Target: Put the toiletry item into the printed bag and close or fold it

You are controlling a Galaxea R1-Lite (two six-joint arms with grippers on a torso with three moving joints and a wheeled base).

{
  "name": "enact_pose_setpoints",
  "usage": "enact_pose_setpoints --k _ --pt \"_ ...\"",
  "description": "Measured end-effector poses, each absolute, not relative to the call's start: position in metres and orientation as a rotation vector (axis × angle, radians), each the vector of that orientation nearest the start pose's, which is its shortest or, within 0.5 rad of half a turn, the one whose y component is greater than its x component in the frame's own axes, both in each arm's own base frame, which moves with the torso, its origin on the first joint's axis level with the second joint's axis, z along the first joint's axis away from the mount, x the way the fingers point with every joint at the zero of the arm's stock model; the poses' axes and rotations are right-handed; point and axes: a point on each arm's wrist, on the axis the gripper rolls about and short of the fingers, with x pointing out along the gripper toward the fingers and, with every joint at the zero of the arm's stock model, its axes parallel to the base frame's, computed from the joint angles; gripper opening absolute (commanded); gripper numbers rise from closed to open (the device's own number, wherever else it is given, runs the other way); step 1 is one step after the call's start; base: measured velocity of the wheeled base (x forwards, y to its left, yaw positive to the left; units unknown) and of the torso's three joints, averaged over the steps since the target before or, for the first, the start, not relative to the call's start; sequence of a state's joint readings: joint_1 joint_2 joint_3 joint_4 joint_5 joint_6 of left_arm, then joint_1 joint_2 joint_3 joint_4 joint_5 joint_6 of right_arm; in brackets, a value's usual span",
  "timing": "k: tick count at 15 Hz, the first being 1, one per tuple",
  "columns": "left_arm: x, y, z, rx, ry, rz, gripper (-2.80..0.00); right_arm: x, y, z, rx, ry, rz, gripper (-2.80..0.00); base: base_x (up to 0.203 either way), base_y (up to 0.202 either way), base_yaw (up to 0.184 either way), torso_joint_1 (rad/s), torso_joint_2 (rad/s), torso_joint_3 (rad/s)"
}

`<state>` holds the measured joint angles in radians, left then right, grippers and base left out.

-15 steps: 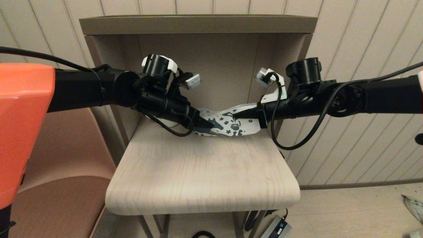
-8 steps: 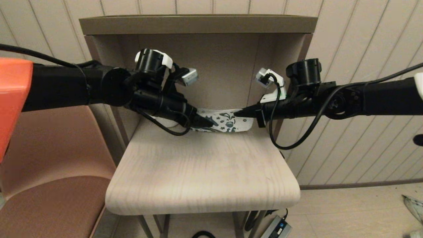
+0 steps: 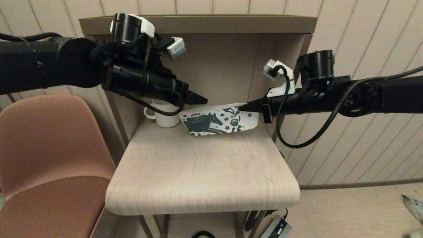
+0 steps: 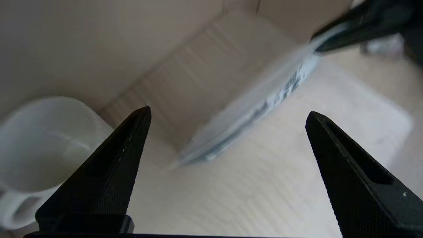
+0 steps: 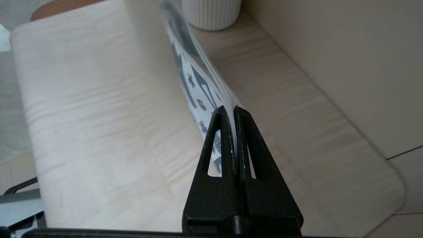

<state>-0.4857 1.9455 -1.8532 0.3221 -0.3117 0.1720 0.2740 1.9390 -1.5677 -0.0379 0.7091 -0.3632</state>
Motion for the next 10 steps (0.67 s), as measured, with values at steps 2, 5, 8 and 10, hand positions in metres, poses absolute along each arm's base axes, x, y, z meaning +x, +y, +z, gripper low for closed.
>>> enact_pose_setpoints --k 2,5,8,10 --pt "0.330 -0.182 0.309 0.170 0.334 -0.796 0.00 0.369 0.118 0.258 -0.257 0.151 1.018 0.00 0.000 0.000 0.000 0.000 0.00 0.000" --pt "0.322 -0.177 0.311 0.171 0.340 -0.779 0.00 0.370 0.119 0.256 -0.258 0.144 1.016 -2.80 0.000 0.000 0.000 0.000 0.00 0.000" --pt "0.311 -0.169 0.306 0.174 0.375 -0.770 0.00 0.370 0.119 0.255 -0.250 0.146 1.017 -2.80 0.000 0.000 0.000 0.000 0.00 0.000" --pt "0.303 -0.163 0.304 0.176 0.386 -0.766 0.00 0.370 0.119 0.256 -0.245 0.145 1.014 -2.80 0.000 0.000 0.000 0.000 0.00 0.000"
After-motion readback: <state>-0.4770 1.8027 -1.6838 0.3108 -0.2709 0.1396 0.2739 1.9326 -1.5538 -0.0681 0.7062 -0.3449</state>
